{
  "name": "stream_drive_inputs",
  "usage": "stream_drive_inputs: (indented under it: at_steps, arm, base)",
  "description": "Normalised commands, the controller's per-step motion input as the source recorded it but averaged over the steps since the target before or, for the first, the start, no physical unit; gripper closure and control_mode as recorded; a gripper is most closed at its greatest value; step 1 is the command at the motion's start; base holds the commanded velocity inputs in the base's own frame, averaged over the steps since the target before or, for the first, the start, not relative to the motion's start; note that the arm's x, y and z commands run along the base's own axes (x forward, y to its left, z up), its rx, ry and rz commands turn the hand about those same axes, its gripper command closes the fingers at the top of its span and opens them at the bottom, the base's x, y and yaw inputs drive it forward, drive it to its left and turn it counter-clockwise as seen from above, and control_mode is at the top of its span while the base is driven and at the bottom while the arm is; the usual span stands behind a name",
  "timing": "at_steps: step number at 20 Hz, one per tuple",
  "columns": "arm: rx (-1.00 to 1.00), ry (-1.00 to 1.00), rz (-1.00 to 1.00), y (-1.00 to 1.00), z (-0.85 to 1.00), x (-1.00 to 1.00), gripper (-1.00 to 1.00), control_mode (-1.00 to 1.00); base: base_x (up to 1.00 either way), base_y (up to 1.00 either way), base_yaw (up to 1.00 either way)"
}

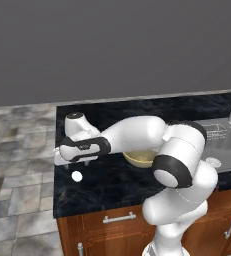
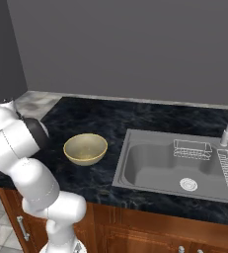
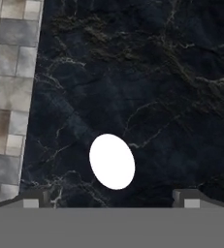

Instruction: Gather the eggs and milk located in the vicinity of the sink area and place them right next to the bowl.

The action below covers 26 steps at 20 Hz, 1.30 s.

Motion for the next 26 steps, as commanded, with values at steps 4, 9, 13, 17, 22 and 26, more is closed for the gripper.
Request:
stream_drive_inputs:
  at_steps: [4, 9, 13, 17, 22, 26]
  arm:
    - [0.00, 0.00, 0.00, 0.00, -0.29, 0.00, -1.00, -1.00]
    - [0.00, 0.00, 0.00, 0.00, -0.32, 0.00, -1.00, -1.00]
    - [0.00, 0.00, 0.00, 0.00, -0.24, 0.00, -1.00, -1.00]
    - [0.00, 0.00, 0.00, 0.00, -0.19, 0.00, -1.00, -1.00]
    - [0.00, 0.00, 0.00, 0.00, -0.04, 0.00, -1.00, -1.00]
    - [0.00, 0.00, 0.00, 0.00, -0.06, 0.00, -1.00, -1.00]
  base:
    - [0.00, 0.00, 0.00]
    - [0.00, 0.00, 0.00]
    - [0.00, 0.00, 0.00]
    - [0.00, 0.00, 0.00]
    - [0.00, 0.00, 0.00]
    - [0.00, 0.00, 0.00]
